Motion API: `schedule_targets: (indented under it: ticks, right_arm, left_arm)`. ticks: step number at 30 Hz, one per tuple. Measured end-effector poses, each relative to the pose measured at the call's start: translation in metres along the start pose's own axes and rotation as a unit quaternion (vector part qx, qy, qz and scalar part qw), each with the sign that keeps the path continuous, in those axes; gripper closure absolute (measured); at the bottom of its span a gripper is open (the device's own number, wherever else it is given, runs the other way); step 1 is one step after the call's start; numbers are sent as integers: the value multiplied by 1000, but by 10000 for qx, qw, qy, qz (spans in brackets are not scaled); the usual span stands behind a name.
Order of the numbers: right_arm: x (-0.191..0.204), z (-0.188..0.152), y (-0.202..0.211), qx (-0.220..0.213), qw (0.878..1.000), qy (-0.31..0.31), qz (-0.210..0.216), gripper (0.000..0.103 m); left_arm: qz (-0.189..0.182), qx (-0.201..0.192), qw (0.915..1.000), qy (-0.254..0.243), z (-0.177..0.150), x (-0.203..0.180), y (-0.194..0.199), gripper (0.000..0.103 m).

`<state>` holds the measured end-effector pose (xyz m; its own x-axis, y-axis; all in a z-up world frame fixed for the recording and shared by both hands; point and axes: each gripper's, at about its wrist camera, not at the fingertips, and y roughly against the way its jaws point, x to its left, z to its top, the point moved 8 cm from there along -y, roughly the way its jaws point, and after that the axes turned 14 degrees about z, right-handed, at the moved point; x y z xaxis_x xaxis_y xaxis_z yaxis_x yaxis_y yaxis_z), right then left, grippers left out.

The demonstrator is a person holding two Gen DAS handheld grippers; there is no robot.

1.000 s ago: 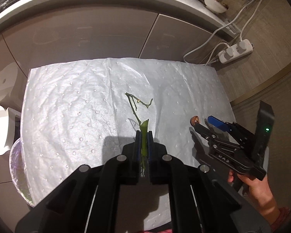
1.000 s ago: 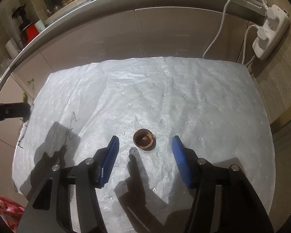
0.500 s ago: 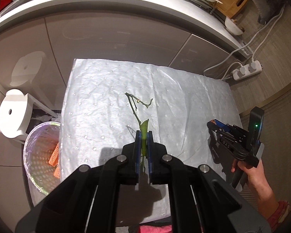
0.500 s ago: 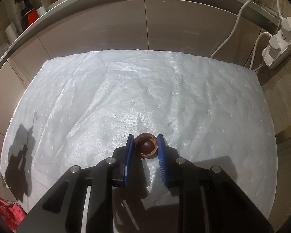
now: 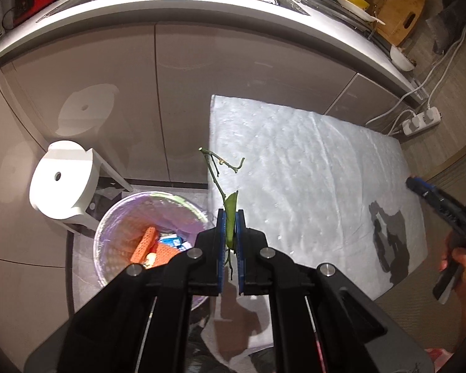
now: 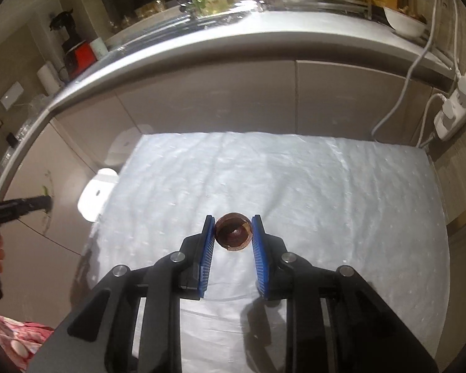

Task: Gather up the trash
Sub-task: 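Carry the green stem over the bin and open the left tool, then carry the brown nut over the bin and open the right tool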

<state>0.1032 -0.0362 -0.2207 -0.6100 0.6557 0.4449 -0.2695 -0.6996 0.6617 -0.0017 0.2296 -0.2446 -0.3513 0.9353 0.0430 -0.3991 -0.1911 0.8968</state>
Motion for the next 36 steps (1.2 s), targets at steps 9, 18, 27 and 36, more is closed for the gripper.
schedule_targets:
  ticks: [9, 18, 27, 36]
  right_arm:
    - [130, 14, -19, 47, 9962, 501, 704, 79]
    - [191, 6, -31, 177, 9954, 693, 639, 79]
    - [214, -6, -44, 320, 9954, 699, 573, 78]
    - [230, -18, -84, 712, 9914, 851, 696, 78]
  left_arm:
    - [194, 506, 9979, -367, -49, 63, -54, 97]
    - [212, 1207, 9909, -550, -88, 86, -127, 96]
    - [183, 1092, 9908, -777, -91, 88, -128, 57]
    - [61, 624, 9965, -552, -65, 95, -66, 34]
